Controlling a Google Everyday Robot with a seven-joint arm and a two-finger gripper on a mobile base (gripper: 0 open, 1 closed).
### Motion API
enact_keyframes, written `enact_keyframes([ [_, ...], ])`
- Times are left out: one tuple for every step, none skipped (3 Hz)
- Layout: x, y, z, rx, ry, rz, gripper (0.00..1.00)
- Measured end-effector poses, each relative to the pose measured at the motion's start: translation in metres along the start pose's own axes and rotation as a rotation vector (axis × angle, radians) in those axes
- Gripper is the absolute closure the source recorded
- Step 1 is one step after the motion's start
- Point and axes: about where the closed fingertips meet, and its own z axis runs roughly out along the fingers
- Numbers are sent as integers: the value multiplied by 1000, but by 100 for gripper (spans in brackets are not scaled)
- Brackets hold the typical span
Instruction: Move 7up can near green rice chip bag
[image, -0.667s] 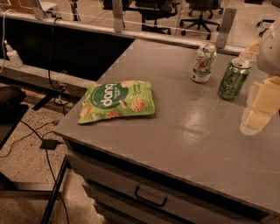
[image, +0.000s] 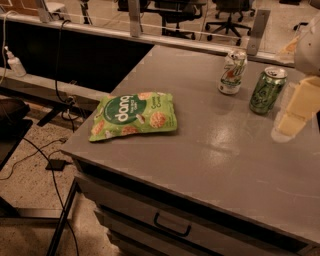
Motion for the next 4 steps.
enact_keyframes([
  [-4,-44,2,13,-102,79,0],
  [-15,-79,3,26,-202,147,0],
  [-24,-106,9,64,-264,214,0],
  [-44,-156,39,154,-349,279,0],
])
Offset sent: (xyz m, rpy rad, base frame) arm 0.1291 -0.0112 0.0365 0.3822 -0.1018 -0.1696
